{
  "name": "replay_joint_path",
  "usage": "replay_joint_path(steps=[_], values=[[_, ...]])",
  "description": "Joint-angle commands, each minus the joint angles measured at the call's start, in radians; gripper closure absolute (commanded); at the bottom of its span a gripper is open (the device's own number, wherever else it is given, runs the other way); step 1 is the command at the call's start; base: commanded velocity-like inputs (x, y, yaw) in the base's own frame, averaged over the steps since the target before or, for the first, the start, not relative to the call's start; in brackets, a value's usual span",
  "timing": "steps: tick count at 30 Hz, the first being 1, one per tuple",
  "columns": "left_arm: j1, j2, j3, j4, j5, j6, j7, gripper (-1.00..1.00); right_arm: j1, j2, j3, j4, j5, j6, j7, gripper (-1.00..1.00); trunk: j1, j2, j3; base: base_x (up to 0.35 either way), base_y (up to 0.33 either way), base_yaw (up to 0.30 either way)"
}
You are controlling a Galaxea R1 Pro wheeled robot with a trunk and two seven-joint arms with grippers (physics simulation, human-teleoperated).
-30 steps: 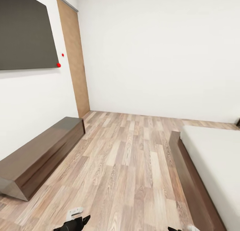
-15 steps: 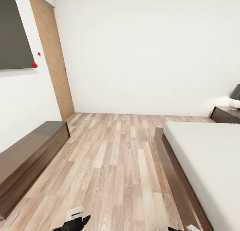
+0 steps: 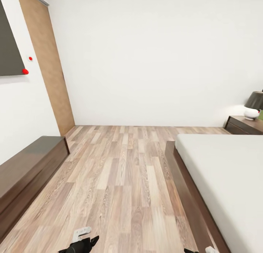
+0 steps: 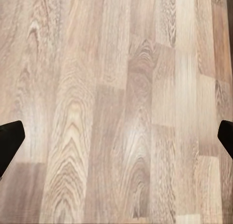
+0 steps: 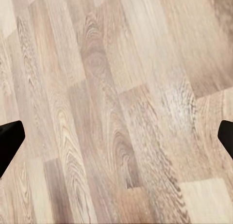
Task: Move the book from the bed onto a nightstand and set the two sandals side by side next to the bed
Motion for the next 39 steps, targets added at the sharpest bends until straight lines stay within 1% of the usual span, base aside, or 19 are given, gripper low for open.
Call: replay_joint_path(steps=[1,19,29,39], values=[[-0.001,0.0,-0.009,0.001,0.008,-0.004,-0.003,-1.0,-0.001,0.0,0.007,0.003,-0.01,0.001,0.006,-1.0,0.0,0.0,-0.001,0.329,0.0,-0.001],[-0.001,0.0,-0.008,0.001,0.008,-0.006,-0.002,-1.0,-0.001,0.0,0.007,0.003,-0.01,0.001,0.004,-1.0,0.0,0.0,-0.001,0.317,0.0,0.0],[-0.001,0.0,-0.008,0.001,0.009,-0.006,-0.002,-1.0,-0.001,0.0,0.007,0.003,-0.01,0.001,0.005,-1.0,0.0,0.0,-0.001,0.04,0.0,0.0],[-0.001,0.0,-0.008,0.001,0.009,-0.006,-0.003,-1.0,-0.001,0.0,0.007,0.003,-0.01,0.001,0.005,-1.0,0.0,0.0,0.008,0.035,0.0,0.0]])
